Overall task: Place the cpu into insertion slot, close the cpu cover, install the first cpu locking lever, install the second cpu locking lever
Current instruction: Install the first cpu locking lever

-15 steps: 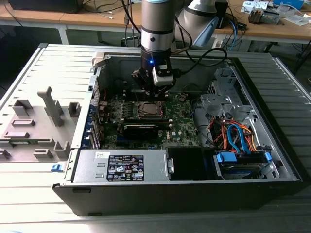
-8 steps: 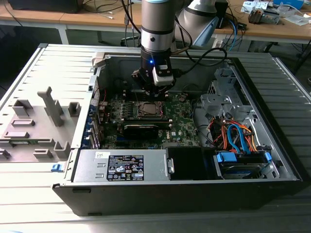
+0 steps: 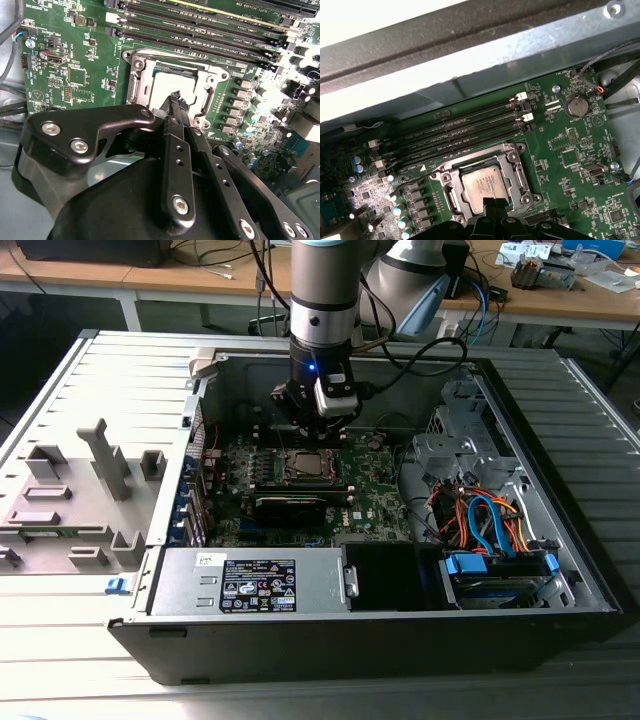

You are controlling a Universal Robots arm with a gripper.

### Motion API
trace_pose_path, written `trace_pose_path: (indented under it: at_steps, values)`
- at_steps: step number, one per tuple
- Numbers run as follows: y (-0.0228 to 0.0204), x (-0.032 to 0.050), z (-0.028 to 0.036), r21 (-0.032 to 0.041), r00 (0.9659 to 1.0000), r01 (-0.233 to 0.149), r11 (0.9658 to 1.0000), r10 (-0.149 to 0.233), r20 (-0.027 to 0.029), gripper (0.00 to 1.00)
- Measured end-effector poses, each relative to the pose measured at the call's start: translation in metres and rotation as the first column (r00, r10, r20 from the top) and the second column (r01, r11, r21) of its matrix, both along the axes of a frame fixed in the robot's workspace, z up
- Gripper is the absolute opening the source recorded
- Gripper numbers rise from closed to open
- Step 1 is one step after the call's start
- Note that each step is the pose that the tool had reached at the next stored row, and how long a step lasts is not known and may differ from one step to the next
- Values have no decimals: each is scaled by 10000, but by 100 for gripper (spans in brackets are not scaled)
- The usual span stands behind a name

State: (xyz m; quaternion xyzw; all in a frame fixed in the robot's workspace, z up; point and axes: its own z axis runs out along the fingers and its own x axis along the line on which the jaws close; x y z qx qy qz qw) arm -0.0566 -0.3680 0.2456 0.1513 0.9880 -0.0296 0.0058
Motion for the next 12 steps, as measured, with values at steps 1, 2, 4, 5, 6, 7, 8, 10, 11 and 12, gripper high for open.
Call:
trace_pose_path:
  at_steps: [1, 2, 4, 5, 6, 7, 8, 10, 11, 12]
  values:
    - [0, 0, 0, 0, 10000, -19, 10000, 19, 0, 11]
    - [0, 0, 0, 0, 10000, -31, 10000, 31, 0, 11]
    - [0, 0, 0, 0, 10000, -51, 10000, 51, 0, 11]
    - [0, 0, 0, -1, 10000, -61, 10000, 61, 0, 11]
    - [0, 0, 0, 0, 10000, -72, 10000, 72, 0, 11]
    - [0, 0, 0, 0, 10000, -82, 10000, 82, 0, 11]
    - [0, 0, 0, 0, 10000, -94, 10000, 94, 0, 11]
    - [0, 0, 0, 0, 9999, -114, 9999, 114, 0, 11]
    - [0, 0, 0, 0, 9999, -123, 9999, 123, 0, 11]
    - [0, 0, 0, 0, 9999, -133, 9999, 133, 0, 11]
